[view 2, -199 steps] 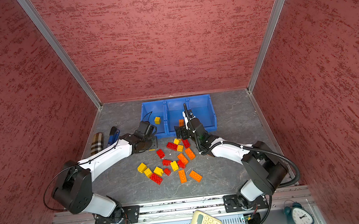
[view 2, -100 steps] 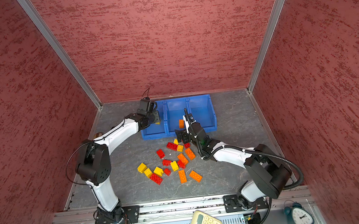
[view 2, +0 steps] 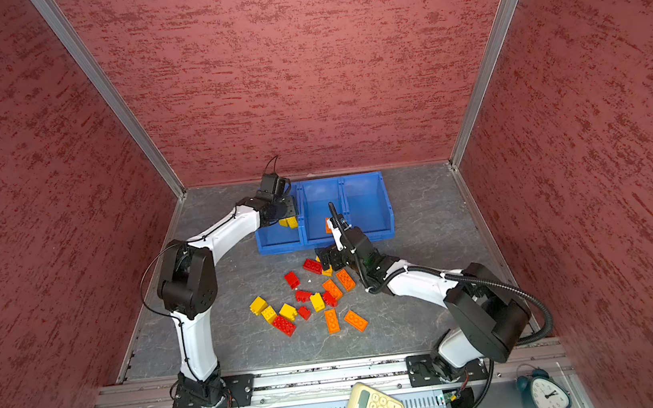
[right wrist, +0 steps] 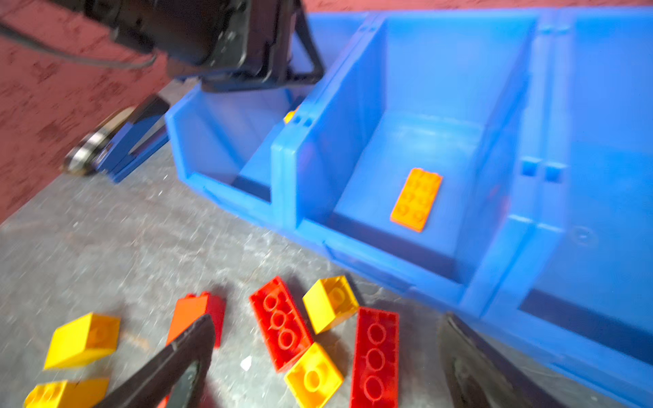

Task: Sort the legos into containers by color
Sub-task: 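Grasp a red brick from the pile with the right gripper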

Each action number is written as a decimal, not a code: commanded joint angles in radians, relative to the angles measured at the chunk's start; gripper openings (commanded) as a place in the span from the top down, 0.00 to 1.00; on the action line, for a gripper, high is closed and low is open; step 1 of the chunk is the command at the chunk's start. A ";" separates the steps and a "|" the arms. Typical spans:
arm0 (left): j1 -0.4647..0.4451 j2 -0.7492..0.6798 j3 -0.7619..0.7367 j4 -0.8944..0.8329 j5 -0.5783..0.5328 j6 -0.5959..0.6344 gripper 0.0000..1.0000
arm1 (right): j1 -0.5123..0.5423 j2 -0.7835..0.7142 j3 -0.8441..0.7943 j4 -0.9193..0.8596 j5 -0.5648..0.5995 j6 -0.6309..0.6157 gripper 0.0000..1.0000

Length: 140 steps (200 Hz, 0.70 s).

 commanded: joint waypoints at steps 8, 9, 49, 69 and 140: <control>0.002 -0.106 -0.022 -0.015 0.032 -0.015 0.28 | 0.020 0.019 0.019 -0.074 -0.111 -0.100 0.01; 0.002 -0.108 -0.023 -0.014 0.030 -0.015 0.27 | 0.021 0.021 0.020 -0.077 -0.113 -0.104 0.01; 0.012 -0.255 -0.160 0.050 0.062 -0.025 0.01 | 0.052 0.136 0.162 -0.249 -0.203 -0.271 0.06; 0.014 -0.342 -0.236 0.074 0.074 -0.032 0.01 | 0.065 0.208 0.243 -0.325 -0.195 -0.318 0.14; 0.060 -0.580 -0.503 0.091 -0.001 -0.085 0.01 | 0.071 0.417 0.471 -0.504 -0.128 -0.397 0.32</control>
